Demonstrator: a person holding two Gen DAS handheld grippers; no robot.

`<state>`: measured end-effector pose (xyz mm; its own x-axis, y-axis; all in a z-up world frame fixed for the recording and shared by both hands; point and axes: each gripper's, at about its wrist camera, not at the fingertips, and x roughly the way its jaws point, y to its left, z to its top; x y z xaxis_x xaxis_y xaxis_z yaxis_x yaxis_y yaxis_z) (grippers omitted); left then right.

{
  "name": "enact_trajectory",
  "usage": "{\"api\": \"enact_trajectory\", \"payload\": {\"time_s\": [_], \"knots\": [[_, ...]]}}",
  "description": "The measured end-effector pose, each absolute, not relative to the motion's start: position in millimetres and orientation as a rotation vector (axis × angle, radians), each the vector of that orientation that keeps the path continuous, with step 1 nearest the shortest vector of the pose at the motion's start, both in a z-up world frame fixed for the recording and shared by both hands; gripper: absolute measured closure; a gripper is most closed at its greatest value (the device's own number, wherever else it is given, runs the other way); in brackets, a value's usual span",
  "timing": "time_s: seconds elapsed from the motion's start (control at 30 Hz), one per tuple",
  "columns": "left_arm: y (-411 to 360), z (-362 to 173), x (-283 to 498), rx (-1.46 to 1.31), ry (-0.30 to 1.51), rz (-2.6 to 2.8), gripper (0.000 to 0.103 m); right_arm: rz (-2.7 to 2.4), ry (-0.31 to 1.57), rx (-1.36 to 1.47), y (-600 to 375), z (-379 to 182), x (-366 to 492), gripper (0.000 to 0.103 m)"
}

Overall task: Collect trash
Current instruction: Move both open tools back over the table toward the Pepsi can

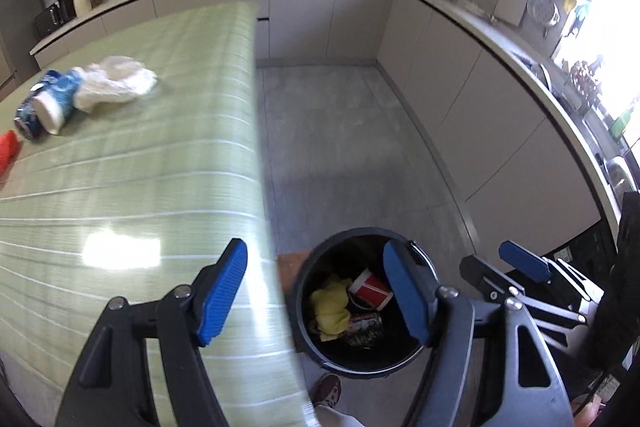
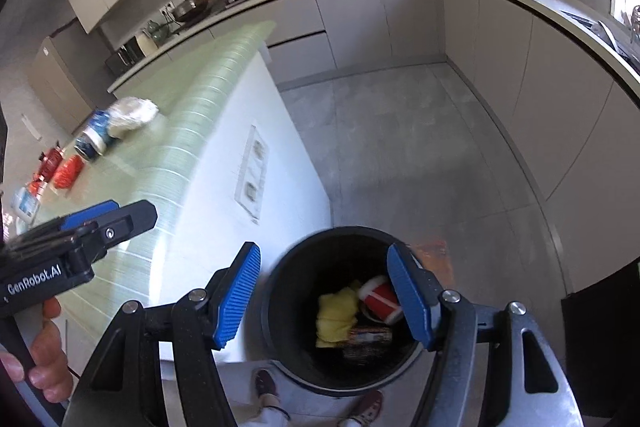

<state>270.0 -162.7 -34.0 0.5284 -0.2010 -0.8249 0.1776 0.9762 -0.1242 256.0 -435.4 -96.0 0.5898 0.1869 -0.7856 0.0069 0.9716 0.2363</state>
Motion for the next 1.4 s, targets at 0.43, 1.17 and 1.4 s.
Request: {"api": "enact_trajectory", "payload": {"time_s": [0.43, 1.17, 1.4], "knots": [[-7.6, -12.9, 268.9, -0.085, 0.938, -0.129, 0.029, 0.162, 0.85, 0.21, -290.2, -48.6, 267.5, 0.029], [168.9, -10.3, 317.5, -0.129, 0.894, 0.031, 0.028, 0.337, 0.819, 0.13, -96.1, -30.9, 334.2, 0.027], [183.4, -3.7, 342.8, -0.085, 0.879, 0.054, 0.028, 0.376, 0.815, 0.162, -77.7, -30.6, 362.9, 0.027]]}}
